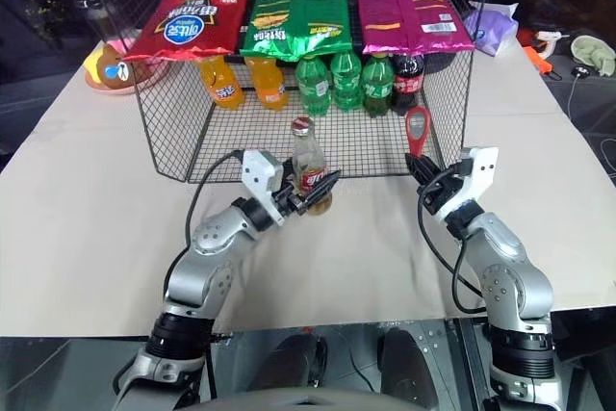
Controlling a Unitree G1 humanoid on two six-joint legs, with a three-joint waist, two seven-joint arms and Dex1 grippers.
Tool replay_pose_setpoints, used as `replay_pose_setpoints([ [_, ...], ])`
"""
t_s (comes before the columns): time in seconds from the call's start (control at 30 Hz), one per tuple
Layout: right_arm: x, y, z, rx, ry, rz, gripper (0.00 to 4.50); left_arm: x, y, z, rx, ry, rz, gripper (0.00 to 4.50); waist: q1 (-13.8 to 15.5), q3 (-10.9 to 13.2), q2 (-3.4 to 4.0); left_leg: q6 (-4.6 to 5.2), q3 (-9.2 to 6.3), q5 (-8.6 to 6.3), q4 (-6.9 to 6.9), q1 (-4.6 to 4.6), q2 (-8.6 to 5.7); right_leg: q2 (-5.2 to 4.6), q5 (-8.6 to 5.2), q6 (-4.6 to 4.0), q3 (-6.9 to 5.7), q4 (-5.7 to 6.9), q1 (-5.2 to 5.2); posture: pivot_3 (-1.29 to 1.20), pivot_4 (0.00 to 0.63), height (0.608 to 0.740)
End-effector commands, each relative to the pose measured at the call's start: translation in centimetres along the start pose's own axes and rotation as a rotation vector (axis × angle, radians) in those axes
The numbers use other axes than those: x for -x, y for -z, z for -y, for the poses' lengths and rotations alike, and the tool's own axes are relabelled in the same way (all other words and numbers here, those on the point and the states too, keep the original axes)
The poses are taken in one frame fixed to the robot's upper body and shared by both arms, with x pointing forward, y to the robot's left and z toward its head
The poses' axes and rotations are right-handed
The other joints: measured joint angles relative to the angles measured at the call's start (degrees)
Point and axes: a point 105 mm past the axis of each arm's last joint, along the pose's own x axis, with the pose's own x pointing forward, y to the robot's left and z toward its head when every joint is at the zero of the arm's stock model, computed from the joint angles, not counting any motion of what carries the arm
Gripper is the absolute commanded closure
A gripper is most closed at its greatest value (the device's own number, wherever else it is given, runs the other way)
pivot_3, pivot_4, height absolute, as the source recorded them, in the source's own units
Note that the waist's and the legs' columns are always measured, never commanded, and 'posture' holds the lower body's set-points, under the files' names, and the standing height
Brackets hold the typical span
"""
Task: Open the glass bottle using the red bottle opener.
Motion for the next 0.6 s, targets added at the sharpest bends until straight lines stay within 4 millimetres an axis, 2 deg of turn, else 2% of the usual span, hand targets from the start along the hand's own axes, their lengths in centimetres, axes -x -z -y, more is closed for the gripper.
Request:
replay_pose_setpoints([
  [0.03,-0.2,-1.5,-0.7,0.032,-0.033,0.046,4.50,0.2,-1.0,0.4,-0.058,0.009,0.063,1.70,-0.04,0.00,0.00,0.00,0.00,0.00,0.00,0.00,0.01,0.00,0.00,0.00,0.00,0.00,0.00,0.00,0.150,0.740],
  [0.13,-0.1,-1.3,-0.7,0.035,-0.034,0.038,4.50,0.2,-1.0,0.4,-0.077,0.003,0.077,1.70,-0.07,0.00,0.00,0.00,0.00,0.00,-0.01,0.01,0.01,0.00,0.00,0.00,0.00,0.00,0.00,0.00,0.150,0.740],
  [0.17,-0.1,-1.2,-0.7,0.038,-0.035,0.034,4.50,0.2,-1.0,0.5,-0.080,0.001,0.080,0.67,-0.07,0.00,0.00,0.00,0.01,0.00,0.00,0.01,0.01,0.00,0.00,0.00,0.00,0.01,0.00,0.00,0.150,0.740],
  [0.23,0.0,-1.2,-0.8,0.041,-0.036,0.033,4.50,0.2,-1.0,0.6,-0.096,0.002,0.084,0.08,-0.07,-0.01,0.00,0.00,0.01,0.00,0.00,0.02,0.01,0.00,0.00,0.00,0.01,0.01,0.01,0.00,0.150,0.740],
  [0.4,-0.2,-1.4,-0.6,0.048,-0.040,0.032,4.50,0.4,-1.1,1.0,-0.100,0.015,0.094,0.08,-0.11,-0.01,0.01,0.00,0.02,0.00,0.00,0.03,0.01,0.00,0.00,0.00,0.02,0.01,0.02,0.00,0.150,0.740],
  [0.6,-0.3,-1.2,-0.6,0.050,-0.045,0.024,4.50,0.8,-3.4,0.7,-0.145,-0.003,0.160,0.08,-0.13,-0.01,0.01,0.00,0.03,0.00,0.00,0.05,0.02,0.00,0.00,0.00,0.03,0.04,0.02,0.00,0.150,0.740],
])
